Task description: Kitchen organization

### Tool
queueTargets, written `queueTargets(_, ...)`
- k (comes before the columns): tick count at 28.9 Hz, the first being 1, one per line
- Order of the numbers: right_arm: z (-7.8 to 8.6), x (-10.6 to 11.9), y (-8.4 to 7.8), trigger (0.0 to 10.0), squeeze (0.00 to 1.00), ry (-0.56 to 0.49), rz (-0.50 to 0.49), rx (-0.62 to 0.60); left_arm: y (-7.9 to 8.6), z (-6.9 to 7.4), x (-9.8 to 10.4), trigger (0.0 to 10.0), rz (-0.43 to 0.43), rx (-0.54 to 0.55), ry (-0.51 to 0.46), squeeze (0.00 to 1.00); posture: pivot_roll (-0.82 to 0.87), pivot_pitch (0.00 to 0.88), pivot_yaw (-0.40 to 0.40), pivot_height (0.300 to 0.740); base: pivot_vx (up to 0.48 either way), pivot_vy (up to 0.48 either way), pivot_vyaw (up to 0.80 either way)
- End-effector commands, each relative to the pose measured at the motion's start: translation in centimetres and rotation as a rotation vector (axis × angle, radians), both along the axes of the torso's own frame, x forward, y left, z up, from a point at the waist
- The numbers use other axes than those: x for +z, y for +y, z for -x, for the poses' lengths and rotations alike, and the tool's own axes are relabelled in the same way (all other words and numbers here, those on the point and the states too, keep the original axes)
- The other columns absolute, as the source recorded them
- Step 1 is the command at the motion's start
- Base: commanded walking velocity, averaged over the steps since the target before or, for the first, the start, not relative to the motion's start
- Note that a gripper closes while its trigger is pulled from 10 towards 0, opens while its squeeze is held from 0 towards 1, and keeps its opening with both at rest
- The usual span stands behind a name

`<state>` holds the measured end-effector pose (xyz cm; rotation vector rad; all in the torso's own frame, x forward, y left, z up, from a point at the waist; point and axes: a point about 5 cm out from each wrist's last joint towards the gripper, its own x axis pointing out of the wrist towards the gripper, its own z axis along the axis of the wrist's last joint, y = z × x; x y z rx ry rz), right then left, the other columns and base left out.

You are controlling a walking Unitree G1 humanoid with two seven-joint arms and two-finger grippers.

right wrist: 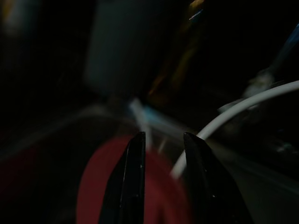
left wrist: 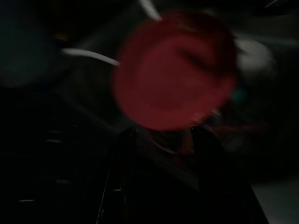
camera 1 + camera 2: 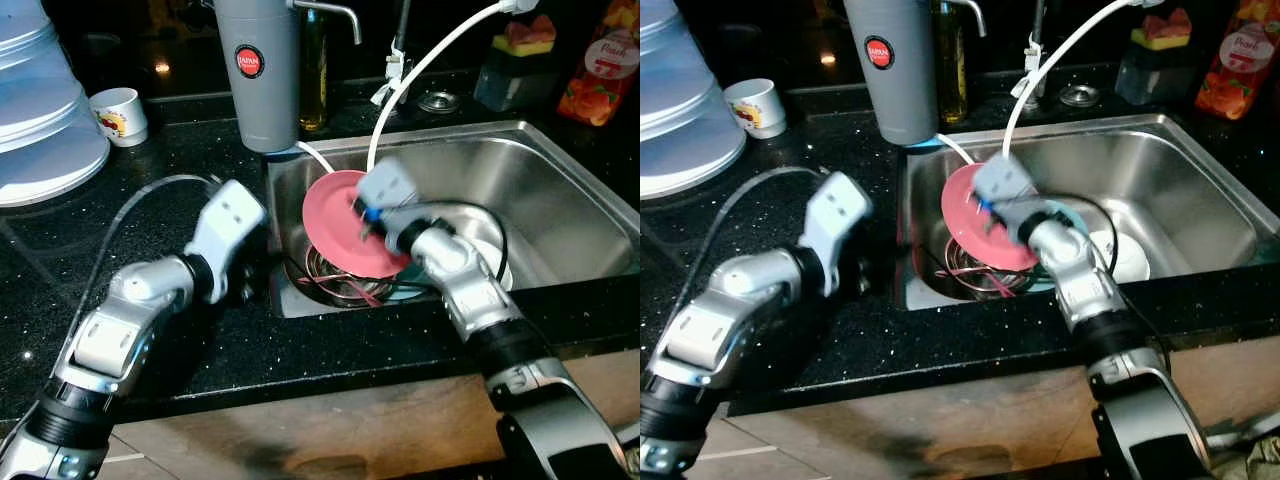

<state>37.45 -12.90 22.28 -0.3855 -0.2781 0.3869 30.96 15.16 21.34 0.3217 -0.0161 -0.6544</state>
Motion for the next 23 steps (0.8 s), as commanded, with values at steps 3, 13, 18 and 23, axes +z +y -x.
queueTargets(3, 0.4, 1.3, -0.2, 10.0, 0.0, -0.021, -0.235, -0.025, 1.5, -0.7, 0.9, 10.0, 0.042, 0.135, -0.068, 0.0, 0.04, 0.055, 0.039, 0.74, 0.0, 0.0, 0.0)
queueTargets(13, 2.4, 1.4, -0.5, 10.0, 0.0, 0.039, -0.496, -0.011, 6.5, 0.1, 1.2, 10.0, 0.05, 0.413, -0.101, 0.0, 0.03, 0.048, 0.034, 0.74, 0.0, 0.0, 0.0)
queueTargets(18, 3.4, -0.5, 0.2, 10.0, 0.0, 0.102, -0.486, -0.029, 6.7, 0.6, 0.6, 10.0, 0.063, 0.49, -0.099, 0.0, 0.03, 0.042, 0.022, 0.74, 0.0, 0.0, 0.0)
queueTargets(23, 3.9, -1.0, -0.4, 10.0, 0.0, 0.12, -0.492, -0.088, 6.1, 0.7, 0.0, 10.0, 0.148, 0.547, -0.094, 0.0, 0.02, 0.026, 0.001, 0.74, 0.0, 0.0, 0.0)
